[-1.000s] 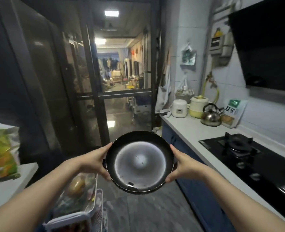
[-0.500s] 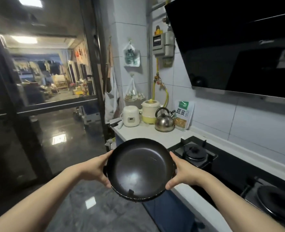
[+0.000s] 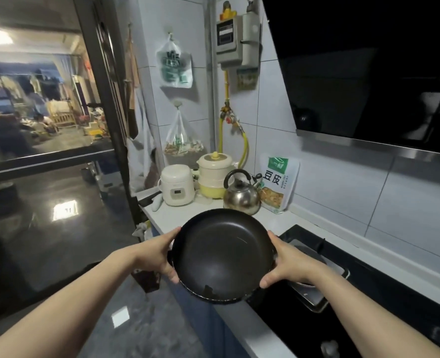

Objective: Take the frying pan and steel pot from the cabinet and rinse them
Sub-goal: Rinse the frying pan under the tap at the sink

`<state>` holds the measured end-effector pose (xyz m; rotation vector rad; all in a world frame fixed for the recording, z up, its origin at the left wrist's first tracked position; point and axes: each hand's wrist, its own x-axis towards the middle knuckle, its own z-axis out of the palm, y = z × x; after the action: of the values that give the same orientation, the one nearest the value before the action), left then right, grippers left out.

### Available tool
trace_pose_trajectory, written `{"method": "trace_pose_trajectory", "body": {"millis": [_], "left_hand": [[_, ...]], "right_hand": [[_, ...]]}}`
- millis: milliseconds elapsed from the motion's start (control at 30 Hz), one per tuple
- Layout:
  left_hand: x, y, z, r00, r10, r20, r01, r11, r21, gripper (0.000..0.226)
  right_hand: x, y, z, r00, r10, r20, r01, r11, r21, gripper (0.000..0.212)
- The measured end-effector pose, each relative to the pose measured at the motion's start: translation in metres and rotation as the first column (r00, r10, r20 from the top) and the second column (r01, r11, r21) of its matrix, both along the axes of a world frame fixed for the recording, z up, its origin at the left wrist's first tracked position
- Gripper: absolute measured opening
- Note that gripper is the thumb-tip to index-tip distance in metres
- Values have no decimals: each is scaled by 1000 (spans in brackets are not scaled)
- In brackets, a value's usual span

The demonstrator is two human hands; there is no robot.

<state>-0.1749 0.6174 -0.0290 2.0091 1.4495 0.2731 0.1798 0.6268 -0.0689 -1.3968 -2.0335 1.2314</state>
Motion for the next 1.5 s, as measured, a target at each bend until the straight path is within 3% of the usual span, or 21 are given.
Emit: {"method": "trace_pose_trajectory", "body": {"millis": [100,200,300,433,533,600,800,1500], "left_hand": [[0,64,-12,998,-60,15,59,998,2,148],[-5,134,-32,995,-100,-1,100,995,-3,152],[-9,199,-58,984,-178,-10,177,981,-74,137],[-11,270,-98,970,-241,-18,237,963,-128,111],[-12,308,-130,962,-273,7,272,953,-136,108],[-13,327,-148,951,-306,41,308,938,-160,112],[-17,355,-182,929,-348,127,369,901,-228,116],[-21,379,-217,922,-382,63,386,895,-223,125]], "right_hand": [[-2,50,-19,998,-58,-26,58,998,-24,109],[-6,96,-37,993,-108,-39,106,993,-44,115],[-14,135,-62,986,-145,-87,139,988,-66,113],[-21,178,-108,963,-233,-132,220,970,-107,125],[-26,202,-141,945,-295,-141,285,955,-87,107],[-29,213,-158,941,-319,-115,311,947,-84,112],[-38,232,-184,934,-358,-22,355,932,-71,110],[-50,227,-189,903,-427,51,430,894,-124,109]]}}
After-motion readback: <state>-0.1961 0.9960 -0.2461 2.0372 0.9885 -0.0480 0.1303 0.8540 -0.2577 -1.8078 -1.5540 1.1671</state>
